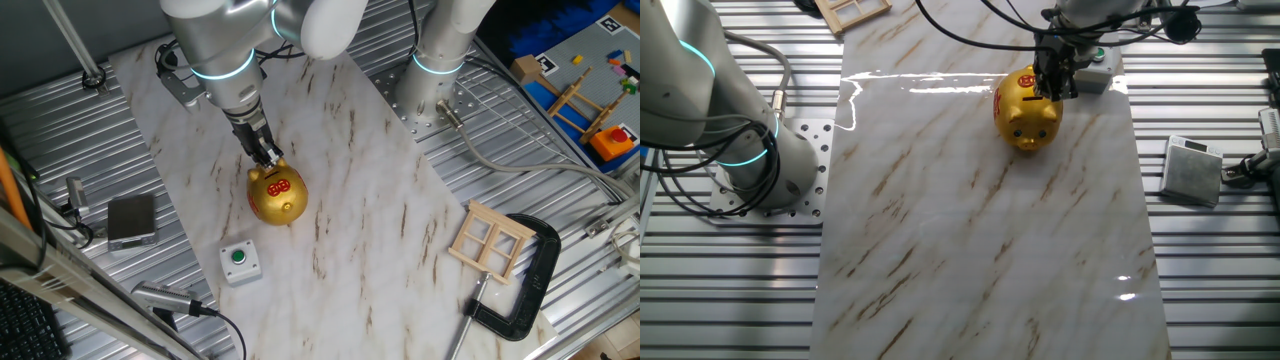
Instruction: Drop coins into a piggy bank
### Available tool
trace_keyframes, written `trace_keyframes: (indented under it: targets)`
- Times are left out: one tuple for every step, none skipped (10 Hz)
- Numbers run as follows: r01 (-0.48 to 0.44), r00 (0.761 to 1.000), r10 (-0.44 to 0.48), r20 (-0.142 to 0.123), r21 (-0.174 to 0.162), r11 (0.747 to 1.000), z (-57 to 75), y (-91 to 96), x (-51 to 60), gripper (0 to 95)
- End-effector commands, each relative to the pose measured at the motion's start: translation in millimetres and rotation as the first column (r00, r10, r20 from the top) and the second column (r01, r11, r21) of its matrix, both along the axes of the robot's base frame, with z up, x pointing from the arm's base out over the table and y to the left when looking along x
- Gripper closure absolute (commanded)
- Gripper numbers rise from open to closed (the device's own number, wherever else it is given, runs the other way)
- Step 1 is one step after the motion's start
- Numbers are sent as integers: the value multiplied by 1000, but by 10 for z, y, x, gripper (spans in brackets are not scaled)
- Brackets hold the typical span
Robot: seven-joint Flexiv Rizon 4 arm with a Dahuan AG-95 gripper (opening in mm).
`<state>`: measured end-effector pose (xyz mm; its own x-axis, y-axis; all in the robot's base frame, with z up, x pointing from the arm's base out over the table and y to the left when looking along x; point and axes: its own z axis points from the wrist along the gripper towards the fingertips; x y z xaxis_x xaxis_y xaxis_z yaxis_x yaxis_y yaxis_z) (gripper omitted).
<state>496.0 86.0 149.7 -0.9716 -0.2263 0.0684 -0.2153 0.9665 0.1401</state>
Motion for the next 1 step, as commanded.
trace_keyframes:
  targets:
    - [0,1000,0,0,0,1000,-1,0,0,950]
